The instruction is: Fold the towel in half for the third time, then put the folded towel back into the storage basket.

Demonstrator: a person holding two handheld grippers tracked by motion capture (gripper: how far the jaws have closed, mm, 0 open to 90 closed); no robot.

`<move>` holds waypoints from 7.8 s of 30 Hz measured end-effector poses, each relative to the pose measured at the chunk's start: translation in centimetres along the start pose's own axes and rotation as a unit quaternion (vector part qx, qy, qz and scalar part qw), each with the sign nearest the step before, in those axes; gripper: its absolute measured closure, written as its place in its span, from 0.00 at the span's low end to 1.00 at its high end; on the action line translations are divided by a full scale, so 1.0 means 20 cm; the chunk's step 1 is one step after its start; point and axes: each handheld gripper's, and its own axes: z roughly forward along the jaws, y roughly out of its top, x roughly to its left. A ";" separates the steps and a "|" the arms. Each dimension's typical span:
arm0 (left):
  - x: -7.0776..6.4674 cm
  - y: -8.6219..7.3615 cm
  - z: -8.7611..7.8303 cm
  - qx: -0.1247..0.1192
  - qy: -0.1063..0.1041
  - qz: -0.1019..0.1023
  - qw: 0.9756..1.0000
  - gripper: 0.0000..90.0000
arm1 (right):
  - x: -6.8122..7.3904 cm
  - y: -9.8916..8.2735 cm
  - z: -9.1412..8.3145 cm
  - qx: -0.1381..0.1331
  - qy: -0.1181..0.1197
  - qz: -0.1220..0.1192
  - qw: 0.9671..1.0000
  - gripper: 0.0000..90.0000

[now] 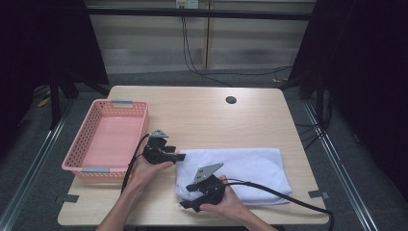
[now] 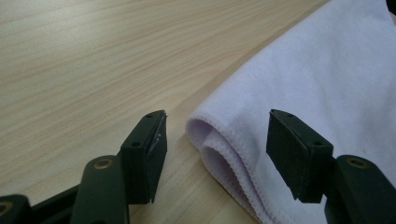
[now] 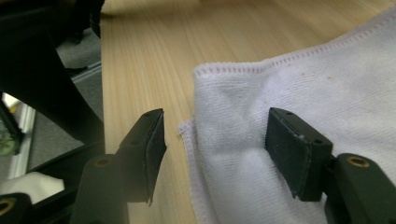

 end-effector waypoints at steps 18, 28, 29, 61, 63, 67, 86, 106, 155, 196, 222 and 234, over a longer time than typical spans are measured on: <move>0.01 -0.01 0.04 0.015 0.009 -0.007 1.000 0.39 | 0.08 -0.05 0.01 -0.011 -0.096 -0.080 0.992 0.70; -0.03 -0.01 0.06 0.021 -0.041 0.025 0.999 0.84 | 0.02 -0.03 -0.03 -0.011 -0.073 -0.020 0.997 0.87; -0.03 -0.01 0.06 0.016 -0.049 0.021 0.998 0.89 | 0.01 -0.03 -0.04 -0.014 -0.067 -0.011 0.998 0.87; -0.04 0.22 -0.23 -0.077 -0.073 -0.014 0.994 0.93 | 0.01 0.23 -0.24 -0.110 -0.024 0.001 0.994 0.89; -0.03 0.24 -0.25 -0.077 -0.064 -0.013 0.995 0.93 | 0.02 0.26 -0.25 -0.111 -0.029 -0.004 0.993 0.89; -0.02 0.27 -0.34 -0.087 -0.051 -0.013 0.995 0.93 | 0.06 0.39 -0.23 -0.107 -0.030 -0.035 0.993 0.89; -0.25 0.47 -0.14 -0.067 -0.053 0.036 0.996 0.93 | 0.02 0.23 -0.42 -0.162 -0.062 0.009 0.985 0.89; -0.54 0.45 0.44 0.012 -0.090 0.053 0.994 0.87 | -0.03 -0.30 -0.67 -0.143 -0.129 0.088 0.977 0.67; -0.55 -0.21 -0.12 0.042 -0.083 0.082 0.992 0.35 | -0.61 -0.27 -0.61 -0.029 -0.255 0.148 0.955 0.35; -0.58 -0.20 0.03 0.106 -0.097 0.140 0.980 0.81 | -0.62 -0.27 -0.55 -0.018 -0.151 0.122 0.981 0.72; -0.50 -0.08 -0.18 0.034 -0.117 0.106 0.987 0.83 | -0.64 -0.05 -0.65 -0.070 -0.134 0.120 0.981 0.77; -0.38 -0.02 -0.35 -0.016 -0.102 0.088 0.991 0.83 | -0.66 0.16 -0.62 -0.098 -0.119 0.099 0.983 0.77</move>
